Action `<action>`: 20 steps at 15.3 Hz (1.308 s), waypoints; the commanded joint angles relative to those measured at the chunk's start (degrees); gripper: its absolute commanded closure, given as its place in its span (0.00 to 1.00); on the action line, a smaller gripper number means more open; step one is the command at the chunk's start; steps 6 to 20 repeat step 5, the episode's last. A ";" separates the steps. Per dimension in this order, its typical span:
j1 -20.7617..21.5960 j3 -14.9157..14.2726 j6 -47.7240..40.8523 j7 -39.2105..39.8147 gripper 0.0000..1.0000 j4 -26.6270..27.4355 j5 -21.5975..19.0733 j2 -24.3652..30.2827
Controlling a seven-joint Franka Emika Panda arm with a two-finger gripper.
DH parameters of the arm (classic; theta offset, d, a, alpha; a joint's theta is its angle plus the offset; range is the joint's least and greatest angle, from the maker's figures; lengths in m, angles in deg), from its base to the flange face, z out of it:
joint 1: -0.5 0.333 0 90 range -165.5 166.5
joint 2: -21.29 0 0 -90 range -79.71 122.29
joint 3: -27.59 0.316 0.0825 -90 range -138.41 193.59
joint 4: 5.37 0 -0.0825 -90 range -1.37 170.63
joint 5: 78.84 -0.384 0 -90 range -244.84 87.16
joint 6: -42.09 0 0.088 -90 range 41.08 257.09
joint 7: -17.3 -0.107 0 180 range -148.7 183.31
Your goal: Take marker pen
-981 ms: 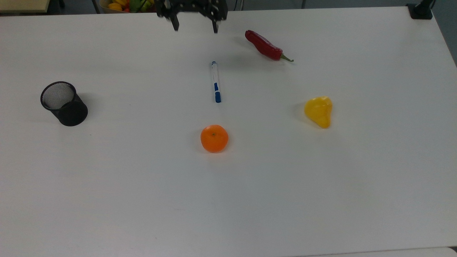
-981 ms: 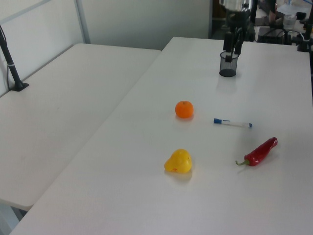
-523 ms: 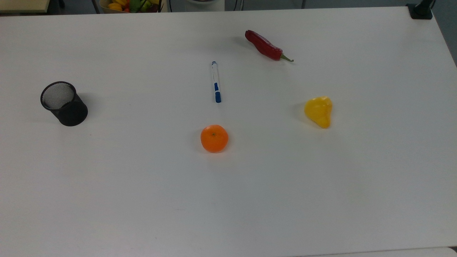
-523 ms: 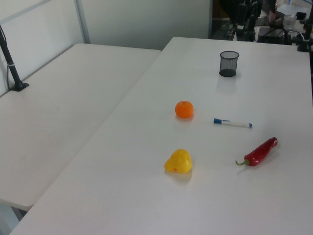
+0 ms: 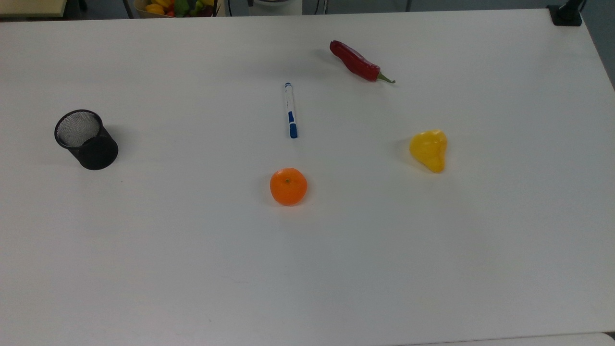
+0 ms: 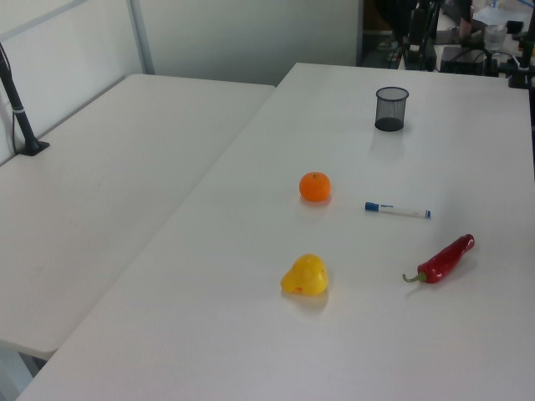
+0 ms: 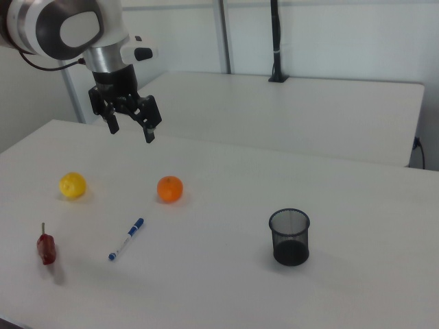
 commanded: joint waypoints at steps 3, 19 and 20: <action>1.10 -1.04 0.26 1.33 0.00 -2.23 1.27 -1.39; 1.10 -1.04 0.34 1.33 0.00 -2.23 1.27 -1.39; 1.10 -1.04 0.34 1.33 0.00 -2.23 1.27 -1.39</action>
